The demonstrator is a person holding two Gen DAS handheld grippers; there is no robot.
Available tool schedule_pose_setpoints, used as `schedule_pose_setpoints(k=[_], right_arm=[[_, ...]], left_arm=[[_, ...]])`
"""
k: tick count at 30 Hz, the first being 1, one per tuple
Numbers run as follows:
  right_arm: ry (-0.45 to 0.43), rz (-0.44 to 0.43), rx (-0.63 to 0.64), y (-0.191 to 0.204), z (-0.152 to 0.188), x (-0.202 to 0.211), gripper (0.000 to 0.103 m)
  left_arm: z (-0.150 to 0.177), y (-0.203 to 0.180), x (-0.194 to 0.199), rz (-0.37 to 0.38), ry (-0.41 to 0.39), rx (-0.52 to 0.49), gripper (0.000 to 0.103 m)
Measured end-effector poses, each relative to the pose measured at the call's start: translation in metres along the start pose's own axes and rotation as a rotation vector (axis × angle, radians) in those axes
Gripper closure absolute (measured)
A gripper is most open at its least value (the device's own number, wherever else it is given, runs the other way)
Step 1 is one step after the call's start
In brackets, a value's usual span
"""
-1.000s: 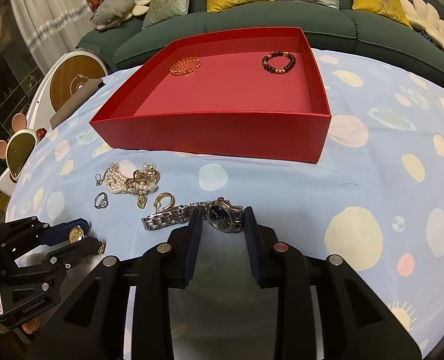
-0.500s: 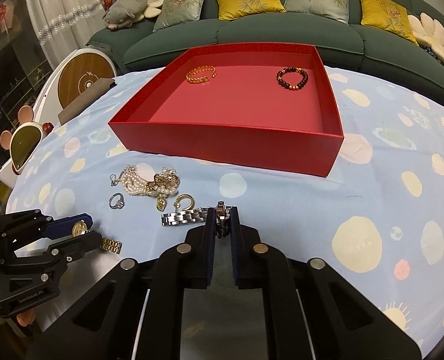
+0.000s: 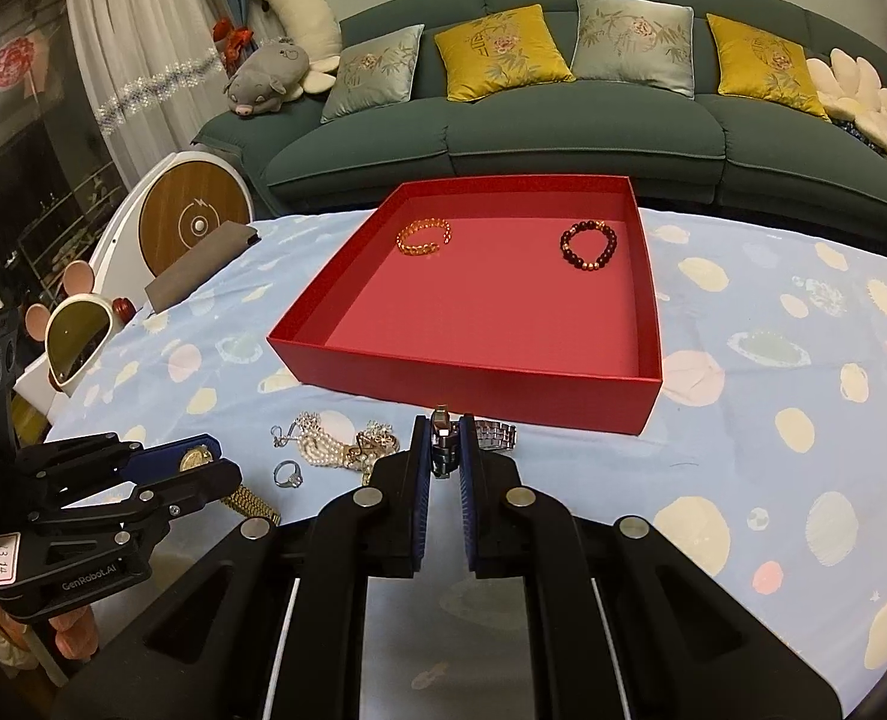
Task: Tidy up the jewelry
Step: 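Carry both watches into the red box and open both tools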
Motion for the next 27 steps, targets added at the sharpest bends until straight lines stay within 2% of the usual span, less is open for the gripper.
schedule_pose_setpoints(k=[9,15,21,27], right_arm=[[-0.075,0.0,-0.021,-0.005,-0.022,0.022,0.095],[-0.127,0.033,-0.013,-0.013,-0.055,0.029,0.095],[-0.13,0.078,-0.017,-0.034,-0.084,0.01,0.095],[-0.088,0.096,-0.061,-0.059,-0.099,-0.027,0.095]], left_arm=[[-0.053,-0.008,0.01,-0.033,-0.079,0.005,0.079],[-0.09,-0.006,-0.007,-0.063,-0.086,0.019,0.078],[-0.116,0.009,-0.041,-0.101,-0.06,0.008,0.078],[-0.145,0.029,-0.078,-0.145,-0.04,0.011,0.078]])
Point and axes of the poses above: each gripper's, at about its wrist camera, not at the fingertips, and x roughly against the way its jaws point, y to its left, z to its underside, the point moved 10 cm from there along -x, roughly the way its jaws point, and after that the axes turned 9 degrees about y, right-handed, at the moved point
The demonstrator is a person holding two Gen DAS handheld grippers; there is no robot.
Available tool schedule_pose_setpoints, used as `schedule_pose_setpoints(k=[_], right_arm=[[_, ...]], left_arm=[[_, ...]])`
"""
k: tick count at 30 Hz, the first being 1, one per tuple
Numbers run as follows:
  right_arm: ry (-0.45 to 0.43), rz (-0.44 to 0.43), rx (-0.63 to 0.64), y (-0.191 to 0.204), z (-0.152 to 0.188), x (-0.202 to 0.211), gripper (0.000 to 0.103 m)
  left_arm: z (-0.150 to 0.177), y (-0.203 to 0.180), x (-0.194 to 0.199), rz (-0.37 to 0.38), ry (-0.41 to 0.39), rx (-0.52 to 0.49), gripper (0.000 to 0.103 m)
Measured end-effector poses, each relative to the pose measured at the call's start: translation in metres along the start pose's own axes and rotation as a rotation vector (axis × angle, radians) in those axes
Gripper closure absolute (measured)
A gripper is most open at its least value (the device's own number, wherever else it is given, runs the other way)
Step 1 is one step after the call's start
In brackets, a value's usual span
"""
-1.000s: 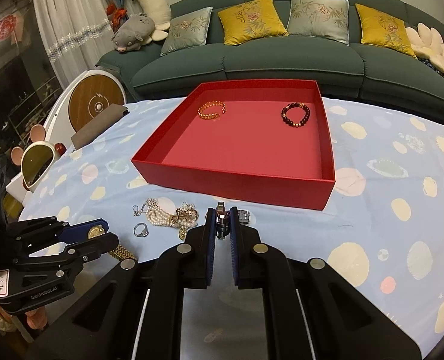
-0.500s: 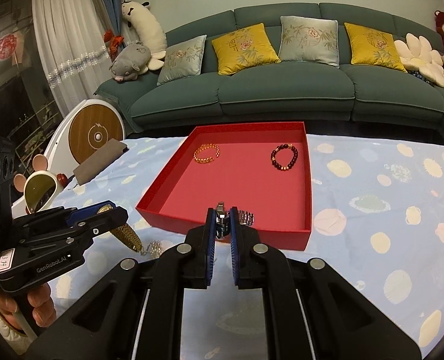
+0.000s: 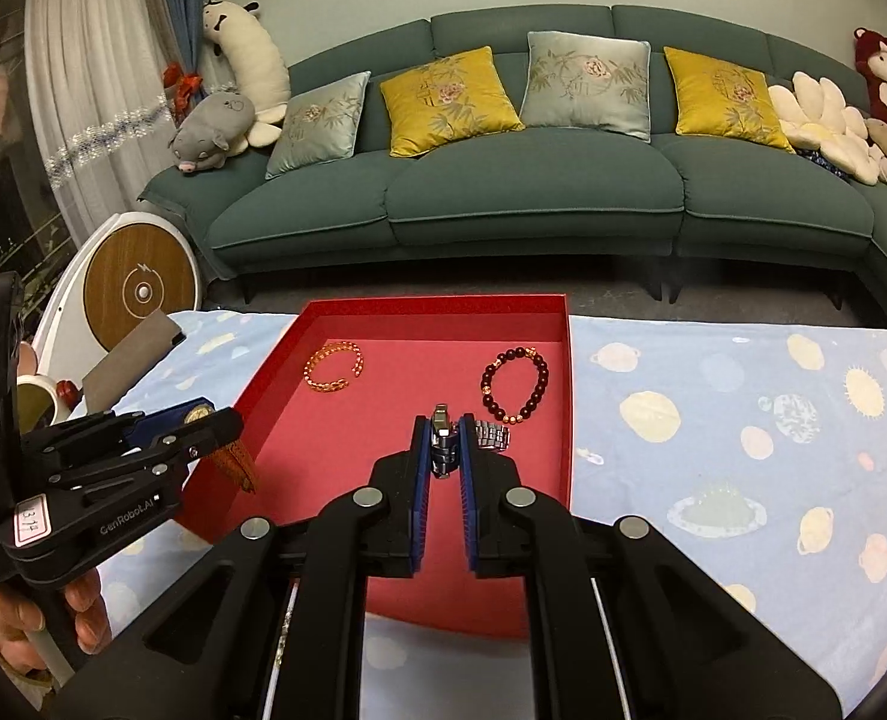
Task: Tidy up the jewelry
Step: 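Carry both watches into the red box and open both tools, then move both tools toward the pearl necklace and rings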
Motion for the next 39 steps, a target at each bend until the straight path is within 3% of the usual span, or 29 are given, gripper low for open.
schedule_pose_setpoints(k=[9,15,16,17,18,20,24,26,30,36,39], right_arm=[[0.074,0.049,0.028,-0.008,0.007,-0.049,0.095],[0.137,0.055,0.039,-0.015,0.022,-0.069,0.094],[0.139,0.058,0.037,-0.016,0.023,-0.07,0.094],[0.136,0.06,0.033,-0.017,0.023,-0.07,0.092],[0.134,0.058,0.028,-0.018,0.022,-0.069,0.092],[0.108,0.044,0.009,-0.02,0.016,-0.061,0.092],[0.005,0.024,-0.036,-0.022,-0.004,-0.02,0.079],[-0.04,0.009,-0.059,-0.023,-0.01,0.002,0.078],[-0.085,-0.027,-0.096,-0.019,-0.003,0.041,0.075],[-0.098,-0.024,-0.043,0.001,0.019,0.076,0.073],[-0.099,-0.04,-0.022,0.015,0.032,0.086,0.067]], left_arm=[[0.001,0.007,-0.048,-0.001,0.073,0.023,0.078],[0.001,0.003,-0.057,-0.013,0.069,0.022,0.075],[0.001,0.003,-0.056,-0.017,0.067,0.022,0.067],[0.0,0.004,-0.054,-0.023,0.065,0.028,0.049],[-0.002,0.006,-0.049,-0.027,0.052,0.04,0.044],[-0.008,0.008,-0.036,-0.024,0.023,0.053,0.043],[-0.015,0.015,0.001,-0.006,-0.018,0.09,0.043],[-0.01,0.019,0.023,-0.025,-0.042,0.072,0.043],[0.017,0.033,0.057,-0.089,-0.066,0.046,0.043],[0.064,0.045,0.086,-0.108,-0.052,0.065,0.043],[0.082,0.045,0.097,-0.102,-0.06,0.07,0.043]])
Point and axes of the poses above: each gripper's, at about its wrist camera, not at the fingertips, and x roughly against the way its jaws point, y to its left, z to its underside, the point moved 10 cm from there along -x, roughly the way its jaws point, and after that the axes turned 9 degrees about y, right-handed, at the moved point
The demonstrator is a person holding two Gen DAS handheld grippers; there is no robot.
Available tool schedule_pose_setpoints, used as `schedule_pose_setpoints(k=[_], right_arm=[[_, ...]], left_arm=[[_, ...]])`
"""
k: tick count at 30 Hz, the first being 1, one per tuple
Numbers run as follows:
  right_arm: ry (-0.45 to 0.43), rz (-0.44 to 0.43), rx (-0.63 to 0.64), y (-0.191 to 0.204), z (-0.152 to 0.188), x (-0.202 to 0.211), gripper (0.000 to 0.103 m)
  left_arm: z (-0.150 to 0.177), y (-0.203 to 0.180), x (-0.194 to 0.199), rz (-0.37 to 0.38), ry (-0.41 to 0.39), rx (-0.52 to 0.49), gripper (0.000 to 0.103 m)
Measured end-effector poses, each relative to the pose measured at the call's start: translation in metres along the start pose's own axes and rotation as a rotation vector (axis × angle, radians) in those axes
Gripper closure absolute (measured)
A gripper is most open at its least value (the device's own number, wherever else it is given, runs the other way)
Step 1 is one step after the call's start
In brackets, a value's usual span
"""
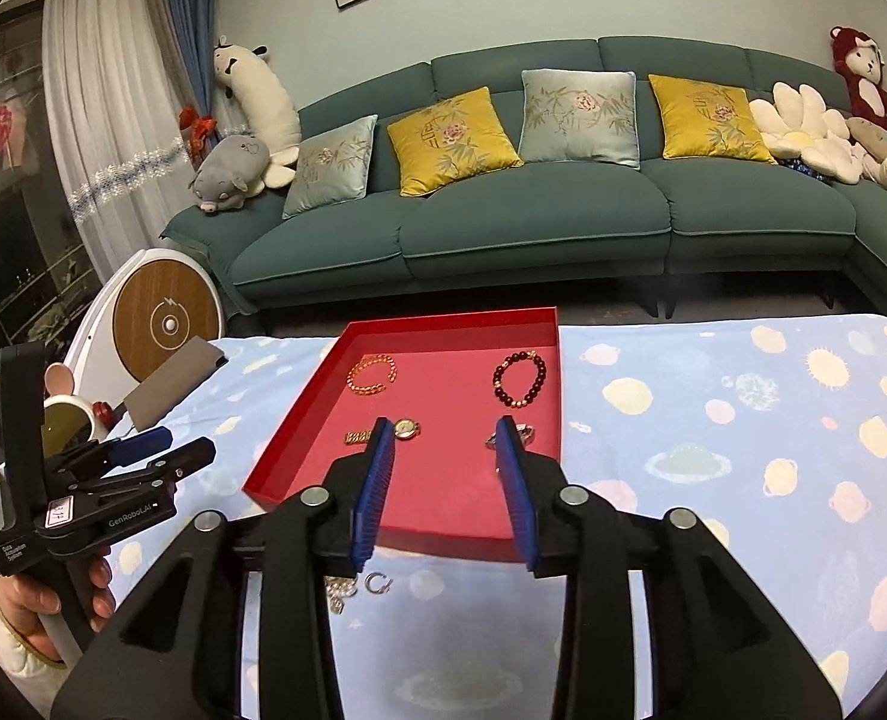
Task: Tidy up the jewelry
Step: 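Move both tools toward the pearl necklace and rings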
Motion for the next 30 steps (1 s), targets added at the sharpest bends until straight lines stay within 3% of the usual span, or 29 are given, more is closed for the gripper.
schedule_pose_setpoints(k=[5,14,30], right_arm=[[0.061,-0.026,0.01,0.015,0.034,0.0,0.067],[0.22,-0.04,0.075,0.037,0.09,-0.04,0.068],[0.297,-0.09,0.181,0.081,0.112,-0.082,0.068]], left_arm=[[0.03,0.005,-0.004,0.053,0.058,0.042,0.043],[0.057,0.007,-0.02,0.077,0.123,0.028,0.043],[0.07,0.022,-0.026,0.067,0.162,0.026,0.043]])
Point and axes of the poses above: each gripper's, at about its wrist camera, not at the fingertips, and x roughly against the way its jaws point, y to its left, z to its underside, the point moved 10 cm from there along -x, roughly the way its jaws point, and after that the axes turned 9 degrees about y, right-handed, at the moved point
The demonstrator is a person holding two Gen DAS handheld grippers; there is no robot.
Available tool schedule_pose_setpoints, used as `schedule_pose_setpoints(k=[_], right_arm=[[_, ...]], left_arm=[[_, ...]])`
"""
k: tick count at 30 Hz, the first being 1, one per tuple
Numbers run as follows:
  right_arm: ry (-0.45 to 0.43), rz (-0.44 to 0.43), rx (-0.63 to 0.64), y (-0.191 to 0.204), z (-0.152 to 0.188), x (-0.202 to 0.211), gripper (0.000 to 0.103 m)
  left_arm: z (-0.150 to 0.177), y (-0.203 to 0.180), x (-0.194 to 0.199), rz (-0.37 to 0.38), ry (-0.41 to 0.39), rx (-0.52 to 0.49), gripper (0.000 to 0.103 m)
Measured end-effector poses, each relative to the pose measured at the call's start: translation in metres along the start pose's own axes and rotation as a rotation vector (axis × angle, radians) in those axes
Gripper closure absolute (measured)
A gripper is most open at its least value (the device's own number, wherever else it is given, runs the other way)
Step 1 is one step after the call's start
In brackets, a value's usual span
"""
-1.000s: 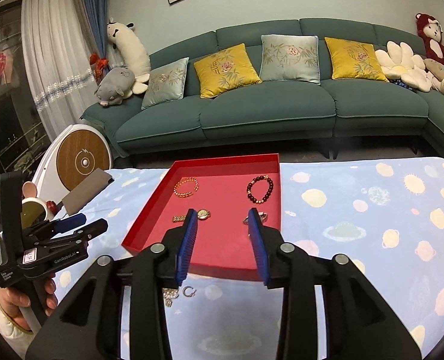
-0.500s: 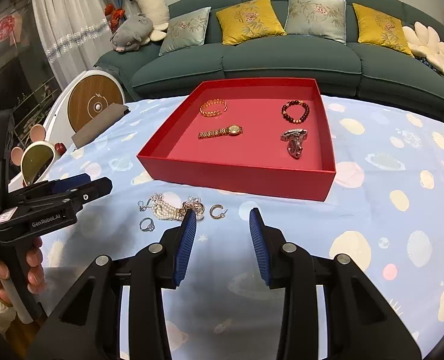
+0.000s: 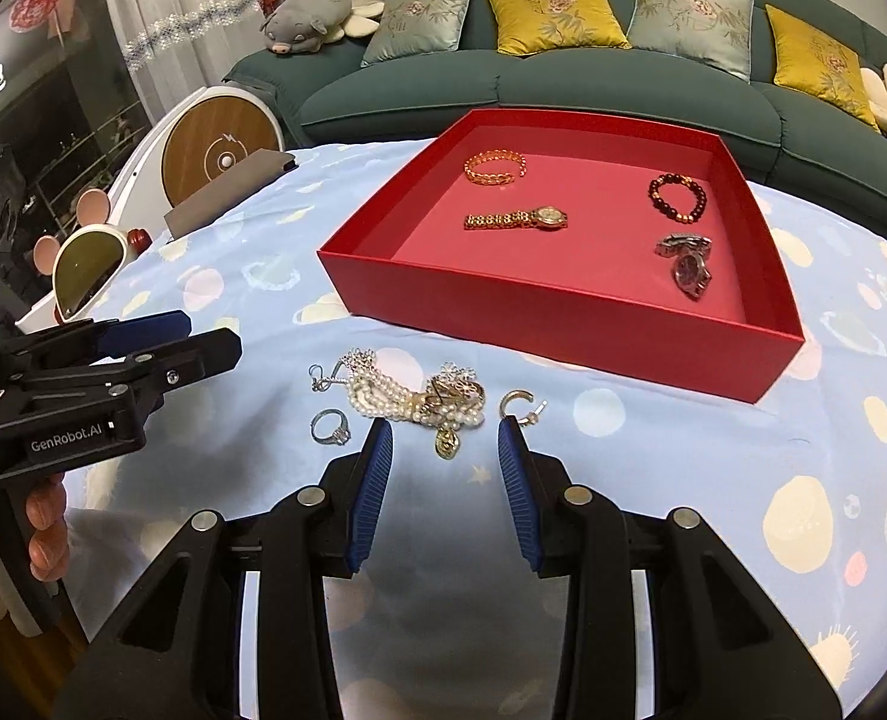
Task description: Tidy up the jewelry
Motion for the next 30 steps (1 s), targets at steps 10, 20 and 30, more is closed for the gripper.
schedule_pose_setpoints(k=[10,20,30], right_arm=[[0.034,0.027,0.052,0.011,-0.012,-0.028,0.088],[0.014,0.039,0.012,-0.005,-0.013,-0.018,0.102],[-0.06,0.017,-0.051,-0.024,-0.024,0.018,0.102]], left_arm=[[0.008,0.006,-0.007,0.007,0.028,0.005,0.043],[0.009,0.002,-0.018,0.017,0.055,0.0,0.043],[0.004,-0.017,-0.049,0.001,0.087,-0.037,0.043]])
Point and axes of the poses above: each gripper's, at about its wrist camera, not at the fingertips, and x roughly against the way its jaws point, y to its left, z to its underside, the point moved 10 cm from there along -x, roughly the way its jaws point, and after that the axes turned 9 degrees about y, right-handed, at the moved point
